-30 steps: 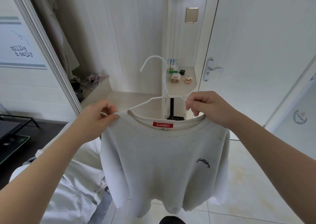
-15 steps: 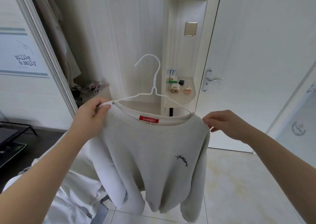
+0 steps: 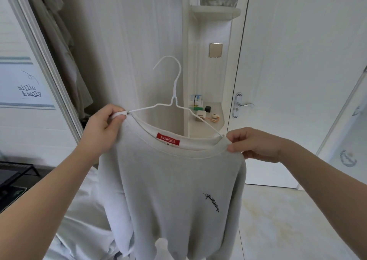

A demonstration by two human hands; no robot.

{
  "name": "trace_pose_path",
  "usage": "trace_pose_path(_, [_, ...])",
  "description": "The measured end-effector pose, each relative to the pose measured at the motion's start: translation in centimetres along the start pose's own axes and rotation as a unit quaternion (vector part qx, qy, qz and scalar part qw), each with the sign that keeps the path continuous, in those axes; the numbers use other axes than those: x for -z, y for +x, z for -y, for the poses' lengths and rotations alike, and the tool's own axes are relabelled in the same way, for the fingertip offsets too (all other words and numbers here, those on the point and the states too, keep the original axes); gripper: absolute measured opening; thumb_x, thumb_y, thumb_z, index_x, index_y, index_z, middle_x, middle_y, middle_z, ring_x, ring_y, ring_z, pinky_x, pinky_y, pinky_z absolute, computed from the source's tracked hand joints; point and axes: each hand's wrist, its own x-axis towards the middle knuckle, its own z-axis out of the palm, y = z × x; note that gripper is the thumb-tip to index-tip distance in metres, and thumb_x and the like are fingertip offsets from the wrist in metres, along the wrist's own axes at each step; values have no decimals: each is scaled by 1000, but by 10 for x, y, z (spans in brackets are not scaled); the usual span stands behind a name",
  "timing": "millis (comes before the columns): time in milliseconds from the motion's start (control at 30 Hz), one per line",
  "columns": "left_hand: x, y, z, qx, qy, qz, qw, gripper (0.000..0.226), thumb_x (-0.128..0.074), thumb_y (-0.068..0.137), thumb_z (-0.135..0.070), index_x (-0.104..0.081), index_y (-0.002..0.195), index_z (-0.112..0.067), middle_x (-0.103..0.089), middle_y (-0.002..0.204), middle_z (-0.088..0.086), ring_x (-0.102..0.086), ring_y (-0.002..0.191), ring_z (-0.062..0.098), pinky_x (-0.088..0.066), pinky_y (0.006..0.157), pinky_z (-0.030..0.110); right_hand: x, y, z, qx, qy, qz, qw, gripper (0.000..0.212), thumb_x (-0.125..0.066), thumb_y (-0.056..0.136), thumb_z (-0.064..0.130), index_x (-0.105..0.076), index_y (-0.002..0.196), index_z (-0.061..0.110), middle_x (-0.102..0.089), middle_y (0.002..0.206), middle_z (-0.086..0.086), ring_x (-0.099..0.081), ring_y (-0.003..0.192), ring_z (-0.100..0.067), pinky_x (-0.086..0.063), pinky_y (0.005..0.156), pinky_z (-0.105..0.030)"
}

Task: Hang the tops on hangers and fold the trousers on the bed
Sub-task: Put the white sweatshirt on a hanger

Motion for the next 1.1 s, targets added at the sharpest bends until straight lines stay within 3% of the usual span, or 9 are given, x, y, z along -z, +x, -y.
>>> trace_pose_path(100, [2,6,-1,-7,1,-10,1000,25,-58,101,-14,-59,88,-35,-63,93,-21,-56,84,-6,-39,74,8,14,2,-1,-64,43,105,991,43,-80,80,26,-72,119,9,-71,112,-9,-68,101,-23,-54,89,-36])
trace_pose_path(267, [0,16,-3,-13,-3,18,1000,26,-58,101,-12,-60,90,-35,-64,99,-21,-56,88,-10,-39,77,5,27,13,-5,-71,89,109,987,88,-95,63,27,-49,129,-8,-66,106,-13,-68,93,-25,-56,88,-38])
trace_pose_path(367, [1,20,-3,-15,-3,26,1000,23,-59,100,-11,-63,92,-32,-64,98,-25,-56,87,-13,-39,76,3,27,16,-4,-61,139,79,985,68,-95,62,24,-59,115,1,-68,99,-10,-68,88,-23,-58,81,-34])
trace_pose_path(500, [0,20,4,-14,19,23,999,14,-60,99,-13,-66,97,-24,-67,97,-19,-60,91,5,-39,78,5,20,15,12,-6,-60,-136,989,29,-90,70,9,-60,72,9,-59,67,-2,-56,65,-16,-52,61,-24])
trace_pose_path(633, [-7,15,0,24,29,-18,999,10,-59,100,-18,-65,94,-23,-65,91,-12,-57,88,13,-36,71,2,-7,21,18,75,-339,-368,862,31,-83,77,18,-54,66,16,-59,65,2,-51,62,-15,-39,57,-25])
trace_pose_path(700, [-5,12,-1,27,15,-37,999,14,-58,101,-18,-63,90,-27,-65,89,-12,-56,84,5,-37,71,2,-9,20,15,90,-347,-362,860,28,-83,77,25,-57,69,19,-62,73,2,-55,68,-12,-40,62,-24])
trace_pose_path(833, [4,7,3,26,7,-42,999,16,-58,101,-17,-62,89,-28,-66,88,-12,-56,80,3,-37,68,2,6,6,19,81,-173,-238,952,19,-81,83,22,-71,83,7,-72,94,-11,-68,87,-28,-59,82,-38])
trace_pose_path(1000, [1,9,0,29,-1,-43,999,14,-59,101,-18,-63,91,-27,-66,90,-13,-56,81,-11,-37,69,1,0,6,24,105,-178,-182,961,20,-77,86,11,-65,102,12,-56,64,-1,-57,64,-18,-56,63,-32])
trace_pose_path(1100, [-4,13,-1,26,-11,-41,999,11,-59,101,-19,-64,92,-23,-66,94,-16,-56,83,-11,-38,71,2,-12,8,31,125,-247,-158,948,17,-64,98,20,-64,83,12,-46,62,14,-45,58,-8,-41,55,-24])
